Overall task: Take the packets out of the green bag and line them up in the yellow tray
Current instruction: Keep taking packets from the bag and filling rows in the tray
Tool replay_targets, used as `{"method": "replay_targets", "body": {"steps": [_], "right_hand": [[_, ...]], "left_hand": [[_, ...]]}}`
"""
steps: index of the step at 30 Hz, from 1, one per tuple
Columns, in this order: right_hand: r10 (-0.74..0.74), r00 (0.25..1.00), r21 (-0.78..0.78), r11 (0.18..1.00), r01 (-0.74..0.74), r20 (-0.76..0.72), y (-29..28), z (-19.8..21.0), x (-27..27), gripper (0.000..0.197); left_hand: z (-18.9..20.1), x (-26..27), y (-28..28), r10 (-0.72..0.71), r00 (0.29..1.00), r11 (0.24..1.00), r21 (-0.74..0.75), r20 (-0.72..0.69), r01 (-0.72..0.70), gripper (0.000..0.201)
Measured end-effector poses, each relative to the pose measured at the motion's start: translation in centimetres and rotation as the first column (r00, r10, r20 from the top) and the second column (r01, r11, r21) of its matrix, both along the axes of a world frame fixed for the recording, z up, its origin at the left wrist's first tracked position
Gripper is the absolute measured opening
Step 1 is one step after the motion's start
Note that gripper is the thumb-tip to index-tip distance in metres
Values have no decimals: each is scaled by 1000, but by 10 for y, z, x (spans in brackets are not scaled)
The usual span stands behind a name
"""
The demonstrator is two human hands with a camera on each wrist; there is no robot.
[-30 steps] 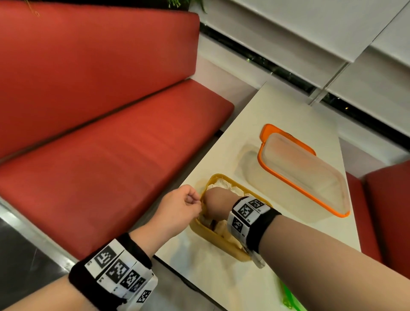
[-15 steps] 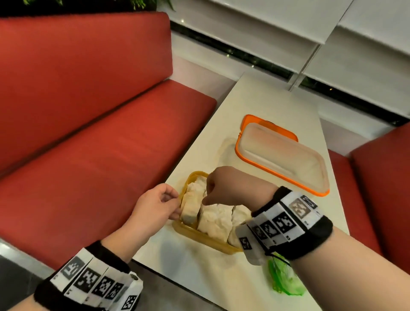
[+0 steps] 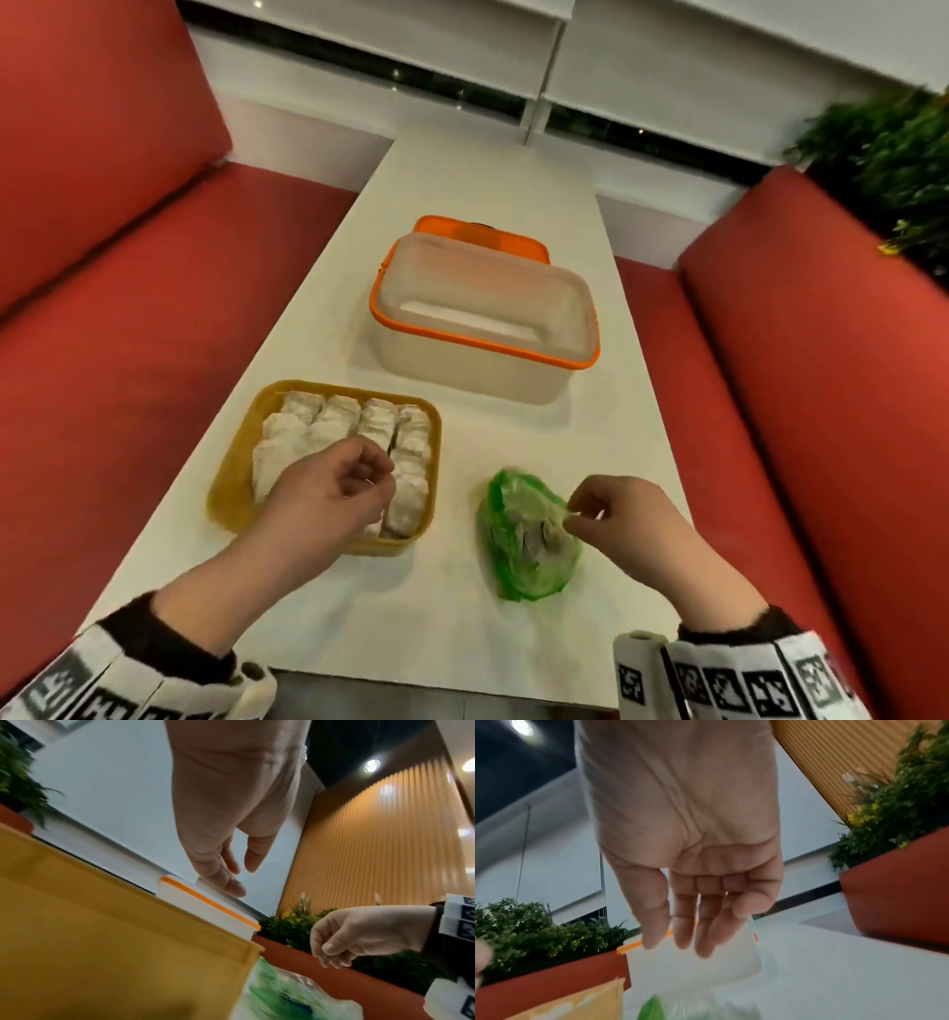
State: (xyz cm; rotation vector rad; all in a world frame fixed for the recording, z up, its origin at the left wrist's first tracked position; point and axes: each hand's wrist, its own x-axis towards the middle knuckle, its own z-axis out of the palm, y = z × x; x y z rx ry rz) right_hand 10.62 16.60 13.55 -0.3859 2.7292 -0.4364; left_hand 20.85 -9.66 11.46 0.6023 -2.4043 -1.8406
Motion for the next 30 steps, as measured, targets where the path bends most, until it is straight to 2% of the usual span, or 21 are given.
{"method": "replay_targets", "body": {"steps": [2, 5, 8, 9, 11, 13, 16, 17, 19, 21, 22, 25, 30], "right_hand": [[-25, 1000, 36, 999, 26, -7, 5, -18, 4, 18], [-63, 998, 112, 992, 61, 10, 9, -39, 6, 36], [-167, 963, 63, 985, 158, 209, 7, -52, 4, 46], [-192, 946, 18, 981, 194, 259, 6, -55, 3, 46], [-167, 943, -68, 979, 194, 289, 6, -61, 0, 46], [-115, 969, -137, 979, 148, 219, 7, -66, -3, 50], [-195, 964, -247, 940, 236, 180, 9, -65, -9, 48], [-226, 947, -267, 921, 285, 230, 10, -64, -11, 45], [-250, 872, -300, 869, 394, 421, 12, -61, -12, 36], [-207, 785, -365, 797, 482, 584, 15, -59, -12, 28], [-180, 764, -395, 770, 502, 619, 16, -58, -11, 26], [-129, 753, -478, 701, 529, 645, 20, -59, -13, 24], [-160, 757, -525, 630, 572, 633, 19, -64, -23, 34]], "left_hand": [[-1, -7, 23, -104, 995, 989, -103, -4, 103, 17], [-8, -18, 62, -272, 962, 952, -138, 27, 273, 16], [-26, -31, 92, -384, 905, 882, -218, 182, 418, 16], [-31, -36, 98, -384, 892, 866, -243, 240, 438, 24], [-41, -46, 107, -358, 885, 867, -245, 298, 434, 46], [-48, -53, 111, -336, 893, 879, -241, 300, 411, 59], [-56, -60, 112, -275, 927, 915, -228, 257, 334, 72], [-57, -60, 113, -246, 938, 925, -228, 246, 303, 75], [-58, -60, 116, -205, 951, 938, -230, 230, 258, 84], [-59, -59, 120, -191, 956, 950, -202, 223, 236, 94], [-59, -59, 121, -189, 958, 955, -188, 215, 230, 98], [-58, -59, 123, -198, 959, 953, -188, 204, 236, 104], [-57, -56, 121, -219, 954, 950, -177, 205, 256, 103]]}}
